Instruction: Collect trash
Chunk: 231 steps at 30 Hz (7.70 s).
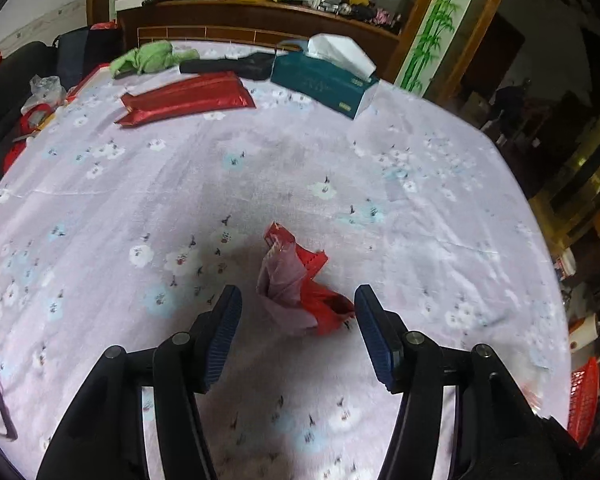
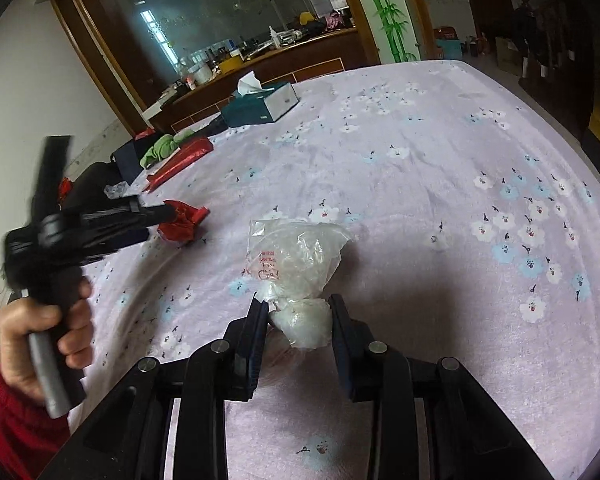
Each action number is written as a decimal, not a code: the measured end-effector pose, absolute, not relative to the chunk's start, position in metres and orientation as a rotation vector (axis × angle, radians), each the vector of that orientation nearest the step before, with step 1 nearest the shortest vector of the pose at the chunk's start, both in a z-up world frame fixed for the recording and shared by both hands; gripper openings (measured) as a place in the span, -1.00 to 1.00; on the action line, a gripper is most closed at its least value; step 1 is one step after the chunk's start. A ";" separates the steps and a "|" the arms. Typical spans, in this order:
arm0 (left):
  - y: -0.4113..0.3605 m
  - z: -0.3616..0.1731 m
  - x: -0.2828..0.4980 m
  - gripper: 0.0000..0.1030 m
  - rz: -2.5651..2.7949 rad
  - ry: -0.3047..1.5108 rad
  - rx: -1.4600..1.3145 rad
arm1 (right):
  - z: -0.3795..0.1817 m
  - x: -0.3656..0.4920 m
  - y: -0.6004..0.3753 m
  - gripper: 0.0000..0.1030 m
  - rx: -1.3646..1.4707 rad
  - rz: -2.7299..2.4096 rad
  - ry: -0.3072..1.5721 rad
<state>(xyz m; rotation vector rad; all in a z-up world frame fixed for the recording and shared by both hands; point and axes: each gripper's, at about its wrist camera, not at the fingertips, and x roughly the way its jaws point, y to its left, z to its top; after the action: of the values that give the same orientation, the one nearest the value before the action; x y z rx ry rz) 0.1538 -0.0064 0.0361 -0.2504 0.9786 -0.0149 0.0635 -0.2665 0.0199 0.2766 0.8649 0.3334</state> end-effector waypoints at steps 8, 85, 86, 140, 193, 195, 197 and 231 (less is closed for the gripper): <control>-0.014 0.037 0.134 -0.36 -0.051 0.937 -0.239 | 0.023 0.059 -0.270 -0.37 0.270 0.329 0.847; -0.150 0.067 -0.076 -0.35 -0.313 0.695 0.061 | 0.071 -0.092 -0.337 -0.37 0.259 0.152 0.758; -0.151 0.067 -0.076 -0.35 -0.314 0.696 0.062 | 0.071 -0.092 -0.338 -0.37 0.260 0.151 0.758; -0.412 0.114 -0.058 -0.34 -0.867 0.726 0.156 | 0.121 -0.171 -0.601 -0.36 0.491 -0.298 0.549; -0.504 0.051 -0.052 0.08 -0.833 0.713 0.312 | 0.083 -0.138 -0.650 -0.08 0.513 -0.380 0.654; -0.499 0.056 -0.056 0.11 -0.828 0.696 0.315 | 0.090 -0.147 -0.646 -0.08 0.514 -0.377 0.636; -0.492 0.061 -0.061 0.17 -0.823 0.685 0.315 | 0.096 -0.155 -0.640 -0.04 0.502 -0.391 0.621; -0.257 0.063 -0.157 0.95 -0.368 0.514 0.292 | 0.084 -0.225 -0.457 0.87 0.103 -0.603 0.578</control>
<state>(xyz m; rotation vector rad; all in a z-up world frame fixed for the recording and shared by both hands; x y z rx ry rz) -0.1568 -0.2567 0.0634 0.2922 0.5145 -0.3676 -0.2251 -0.4569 0.0840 0.1025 0.5776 -0.6027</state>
